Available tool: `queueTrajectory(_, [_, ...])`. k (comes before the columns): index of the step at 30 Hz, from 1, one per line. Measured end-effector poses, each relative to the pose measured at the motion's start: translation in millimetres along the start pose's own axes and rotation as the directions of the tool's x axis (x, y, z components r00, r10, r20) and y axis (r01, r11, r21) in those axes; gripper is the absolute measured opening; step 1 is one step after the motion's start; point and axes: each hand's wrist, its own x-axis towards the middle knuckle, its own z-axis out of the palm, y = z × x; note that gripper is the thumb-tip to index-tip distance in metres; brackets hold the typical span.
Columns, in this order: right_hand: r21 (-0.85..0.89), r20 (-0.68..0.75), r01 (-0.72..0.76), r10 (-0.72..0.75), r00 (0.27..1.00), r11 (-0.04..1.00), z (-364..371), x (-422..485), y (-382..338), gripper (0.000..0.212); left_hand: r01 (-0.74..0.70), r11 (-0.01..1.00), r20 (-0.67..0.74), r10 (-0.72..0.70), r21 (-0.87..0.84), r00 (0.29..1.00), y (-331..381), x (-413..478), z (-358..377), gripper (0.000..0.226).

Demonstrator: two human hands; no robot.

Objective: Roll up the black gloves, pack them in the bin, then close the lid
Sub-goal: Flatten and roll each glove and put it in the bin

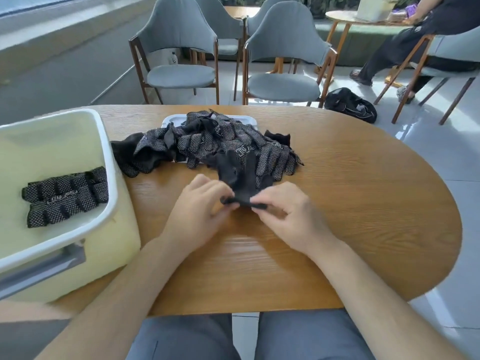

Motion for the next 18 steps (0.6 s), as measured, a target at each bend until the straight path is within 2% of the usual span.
queueTrajectory(2, [0.002, 0.083, -0.036, 0.036, 0.996, 0.999, 2.3, -15.6, 0.8, 0.012, -0.076, 0.996, 0.076, 0.072, 0.046, 0.995, -2.2, -17.5, 3.5, 0.019])
queueTrajectory(5, [0.100, 0.120, -0.052, 0.040, 0.992, 0.994, -5.8, -23.3, -5.0, 0.010, -0.113, 0.994, 0.110, 0.112, 0.005, 0.988, 2.8, -26.8, -2.2, 0.014])
queueTrajectory(10, [0.157, 0.230, -0.009, -0.028, 0.973, 0.988, -13.6, -28.7, -12.9, 0.009, -0.113, 0.989, 0.246, 0.134, -0.097, 0.960, 15.1, -34.5, -13.3, 0.013])
queueTrajectory(13, [0.175, 0.315, -0.033, -0.024, 0.949, 0.984, -13.3, -32.0, -12.0, 0.010, -0.094, 0.984, 0.331, 0.140, -0.152, 0.933, 17.8, -36.9, -15.9, 0.014])
queueTrajectory(16, [0.263, 0.317, -0.093, 0.005, 0.948, 0.960, -18.1, -30.4, -11.6, 0.008, -0.102, 0.978, 0.334, 0.158, -0.181, 0.929, 21.6, -34.5, -18.1, 0.013])
queueTrajectory(18, [0.282, 0.237, -0.124, 0.056, 0.970, 0.951, -19.0, -25.0, -10.3, 0.007, -0.066, 0.969, 0.326, 0.143, -0.237, 0.935, 24.3, -31.6, -19.2, 0.021])
